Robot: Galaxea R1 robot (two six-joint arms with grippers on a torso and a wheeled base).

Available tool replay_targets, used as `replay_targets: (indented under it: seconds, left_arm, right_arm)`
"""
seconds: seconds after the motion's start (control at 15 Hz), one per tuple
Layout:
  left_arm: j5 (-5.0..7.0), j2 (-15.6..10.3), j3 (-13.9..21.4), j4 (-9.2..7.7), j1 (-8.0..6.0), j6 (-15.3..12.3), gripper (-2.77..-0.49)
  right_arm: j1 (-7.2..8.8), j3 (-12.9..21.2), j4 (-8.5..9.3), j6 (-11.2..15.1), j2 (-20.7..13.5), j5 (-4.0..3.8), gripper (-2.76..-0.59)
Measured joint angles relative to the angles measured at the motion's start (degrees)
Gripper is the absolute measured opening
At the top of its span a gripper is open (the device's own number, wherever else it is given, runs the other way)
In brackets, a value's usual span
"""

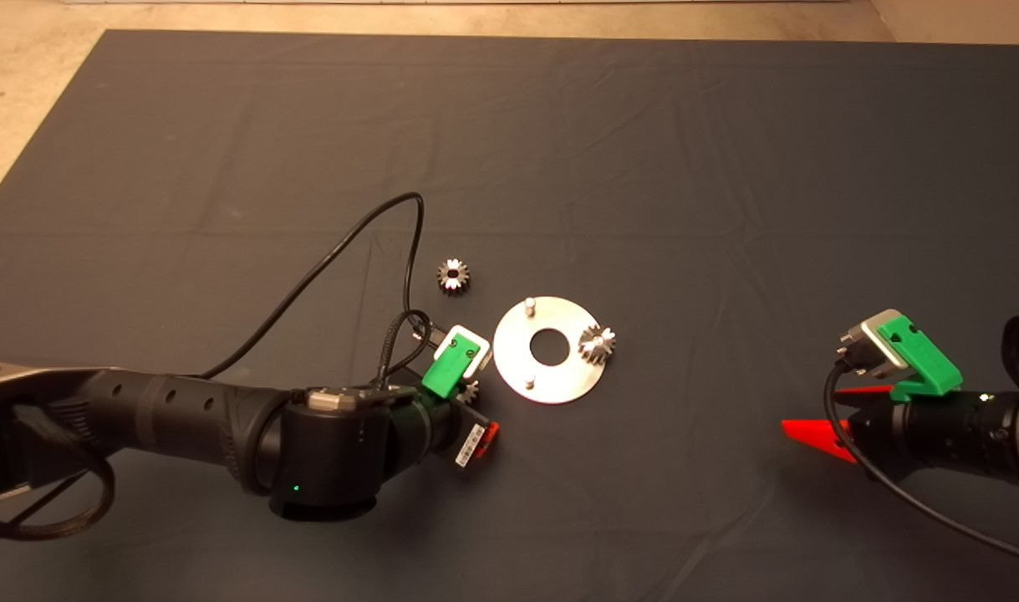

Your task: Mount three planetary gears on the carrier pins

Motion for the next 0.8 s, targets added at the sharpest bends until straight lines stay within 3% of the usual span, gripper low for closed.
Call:
replay_targets:
  seconds: [0.8]
  left_arm:
    - [0.05,0.21,-1.87,0.06,0.41,0.06,-1.07]
  right_arm:
    - [-0.01,0.09,0.0,-0.25,-0.5,0.28,-1.47]
